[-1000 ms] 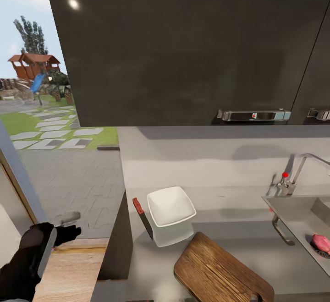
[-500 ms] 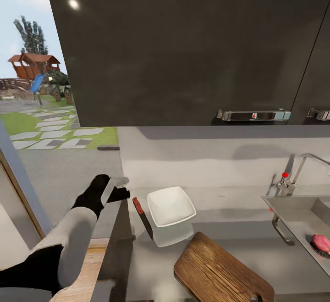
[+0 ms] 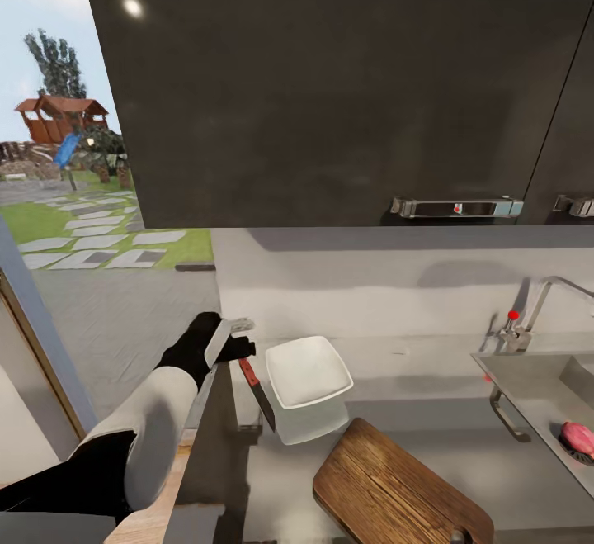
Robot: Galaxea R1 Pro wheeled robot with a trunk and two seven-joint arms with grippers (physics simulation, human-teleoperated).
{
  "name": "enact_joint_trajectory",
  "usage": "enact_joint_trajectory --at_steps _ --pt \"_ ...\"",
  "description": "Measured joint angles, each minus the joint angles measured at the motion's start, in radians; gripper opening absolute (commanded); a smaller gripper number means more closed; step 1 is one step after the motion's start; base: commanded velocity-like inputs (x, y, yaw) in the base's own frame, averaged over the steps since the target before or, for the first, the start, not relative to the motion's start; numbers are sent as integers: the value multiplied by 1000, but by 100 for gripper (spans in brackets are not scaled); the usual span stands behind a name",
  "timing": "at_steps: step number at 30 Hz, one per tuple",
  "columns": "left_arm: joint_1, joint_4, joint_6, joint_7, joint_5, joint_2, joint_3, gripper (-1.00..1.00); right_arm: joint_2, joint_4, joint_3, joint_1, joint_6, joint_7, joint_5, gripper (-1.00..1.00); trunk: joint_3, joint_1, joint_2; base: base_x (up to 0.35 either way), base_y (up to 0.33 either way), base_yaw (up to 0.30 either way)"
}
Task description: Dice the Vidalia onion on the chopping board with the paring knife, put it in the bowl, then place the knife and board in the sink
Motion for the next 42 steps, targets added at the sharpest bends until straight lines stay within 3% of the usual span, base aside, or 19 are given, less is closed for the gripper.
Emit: enact_joint_trajectory --at_steps 4,12,42 --pt "0 -9 -5 -2 0 3 -1 100 0 0 0 0 0 0 0 100 0 0 0 0 0 0" --pt "1 -9 -92 2 0 4 -1 100 0 0 0 0 0 0 0 100 0 0 0 35 -136 0" --pt "1 31 -98 -1 0 13 -1 100 0 0 0 0 2 0 0 100 0 0 0 2 -54 0"
